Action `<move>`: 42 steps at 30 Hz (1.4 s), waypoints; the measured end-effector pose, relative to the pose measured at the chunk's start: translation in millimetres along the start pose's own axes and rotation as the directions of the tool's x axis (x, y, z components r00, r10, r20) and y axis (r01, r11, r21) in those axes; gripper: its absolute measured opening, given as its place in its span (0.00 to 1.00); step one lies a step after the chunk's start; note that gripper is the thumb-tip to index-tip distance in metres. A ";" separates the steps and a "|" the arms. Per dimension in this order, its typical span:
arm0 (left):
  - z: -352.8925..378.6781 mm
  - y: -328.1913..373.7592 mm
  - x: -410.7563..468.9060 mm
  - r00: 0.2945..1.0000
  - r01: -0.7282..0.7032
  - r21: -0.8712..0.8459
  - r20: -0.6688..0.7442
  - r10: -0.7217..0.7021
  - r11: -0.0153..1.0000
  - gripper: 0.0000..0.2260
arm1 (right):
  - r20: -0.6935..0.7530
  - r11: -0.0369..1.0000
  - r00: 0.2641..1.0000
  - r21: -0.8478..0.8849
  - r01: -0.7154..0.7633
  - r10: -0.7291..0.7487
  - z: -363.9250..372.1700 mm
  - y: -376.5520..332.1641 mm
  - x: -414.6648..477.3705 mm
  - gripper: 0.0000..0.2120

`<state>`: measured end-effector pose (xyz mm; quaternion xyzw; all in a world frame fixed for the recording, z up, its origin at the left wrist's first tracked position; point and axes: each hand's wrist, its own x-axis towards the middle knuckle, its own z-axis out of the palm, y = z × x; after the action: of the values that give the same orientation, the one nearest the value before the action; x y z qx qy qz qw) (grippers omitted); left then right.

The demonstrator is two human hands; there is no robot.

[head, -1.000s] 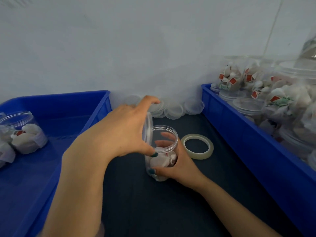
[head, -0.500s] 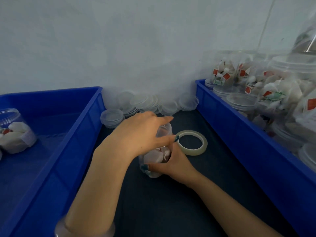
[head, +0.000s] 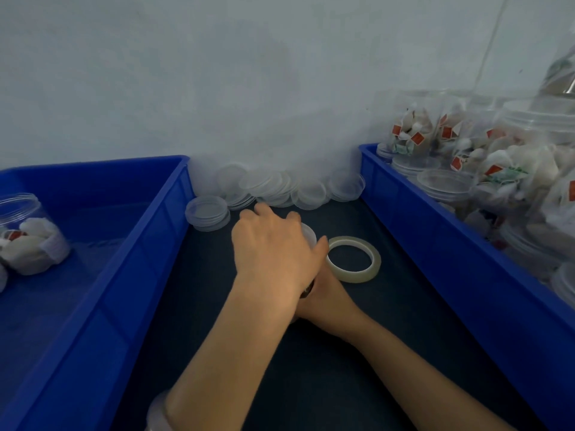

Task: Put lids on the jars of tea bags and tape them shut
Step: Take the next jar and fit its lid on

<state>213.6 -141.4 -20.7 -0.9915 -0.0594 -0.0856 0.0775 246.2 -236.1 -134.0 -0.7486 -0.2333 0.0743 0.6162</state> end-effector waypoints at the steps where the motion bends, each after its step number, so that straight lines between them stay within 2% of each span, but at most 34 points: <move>1: -0.6 -1.2 0.4 1.000 -0.012 -0.029 0.011 0.012 0.999 0.30 | 0.000 1.000 1.000 -0.004 0.003 -0.003 -0.1 0.1 -0.6 0.39; 4: -1.9 -10.2 3.1 0.992 -0.114 -0.122 0.045 0.120 0.986 0.28 | -0.015 1.000 1.000 -0.003 0.012 -0.012 -0.9 -0.7 -2.3 0.32; 7: -4.3 -26.9 8.5 0.944 -0.281 -0.257 0.099 0.315 0.925 0.23 | -0.011 1.000 1.000 0.004 0.016 -0.016 -0.3 -3.3 -1.2 0.31; 10: -5.2 -45.6 13.7 0.833 -0.410 -0.495 0.140 0.536 0.766 0.17 | -0.021 0.999 0.999 -0.021 0.049 -0.050 -0.2 -5.4 0.3 0.35; 12: -0.9 -52.8 17.6 0.781 -0.442 -0.618 0.090 0.617 0.650 0.12 | -0.012 0.997 0.998 -0.043 0.061 -0.062 0.1 -4.9 0.1 0.35; 14: 3.5 -51.1 20.1 0.799 -0.419 -0.699 0.019 0.601 0.579 0.07 | -0.009 0.998 0.999 -0.046 0.037 -0.038 1.1 -4.5 -1.2 0.33; 18: 14.1 -39.6 23.1 0.874 -0.409 -0.696 -0.115 0.471 0.590 0.10 | -0.005 0.998 1.000 -0.061 0.027 -0.027 0.4 -2.9 -1.4 0.26; 24: 14.3 -41.4 23.1 0.851 -0.422 -0.761 -0.144 0.505 0.494 0.11 | 0.005 0.997 0.999 -0.054 0.051 -0.050 -0.5 -5.7 -0.2 0.27; 26: 13.8 -40.9 22.9 0.853 -0.429 -0.726 -0.128 0.506 0.537 0.08 | 0.002 0.997 0.999 -0.065 0.048 -0.048 1.4 -5.5 -0.6 0.26; 27: 13.6 -41.4 23.4 0.861 -0.431 -0.675 -0.109 0.497 0.598 0.08 | -0.008 0.996 0.999 -0.072 0.050 -0.051 3.1 -5.0 -1.0 0.25; 30: 13.6 -44.7 24.6 0.918 -0.350 -0.510 -0.017 0.397 0.786 0.24 | -0.075 0.994 0.995 -0.093 0.064 -0.071 11.2 -6.4 -1.9 0.31; 33: 14.3 -46.0 24.0 0.965 -0.195 -0.443 0.075 0.252 0.875 0.37 | -0.117 0.990 0.990 -0.123 0.067 -0.082 15.5 -6.9 -2.3 0.32; 38: 12.6 -46.1 22.9 0.951 -0.235 -0.478 0.064 0.301 0.846 0.30 | -0.114 0.989 0.992 -0.141 0.034 -0.051 12.6 -5.4 -0.5 0.40; 42: 10.4 -49.9 22.3 0.935 -0.278 -0.526 0.046 0.353 0.804 0.26 | -0.077 0.986 0.997 -0.166 0.019 -0.032 7.5 -5.2 2.7 0.41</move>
<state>230.6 -88.4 -19.7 -0.9756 0.1258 -0.0138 -0.1794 244.2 -227.5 -130.3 -0.7962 -0.2236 0.0171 0.5619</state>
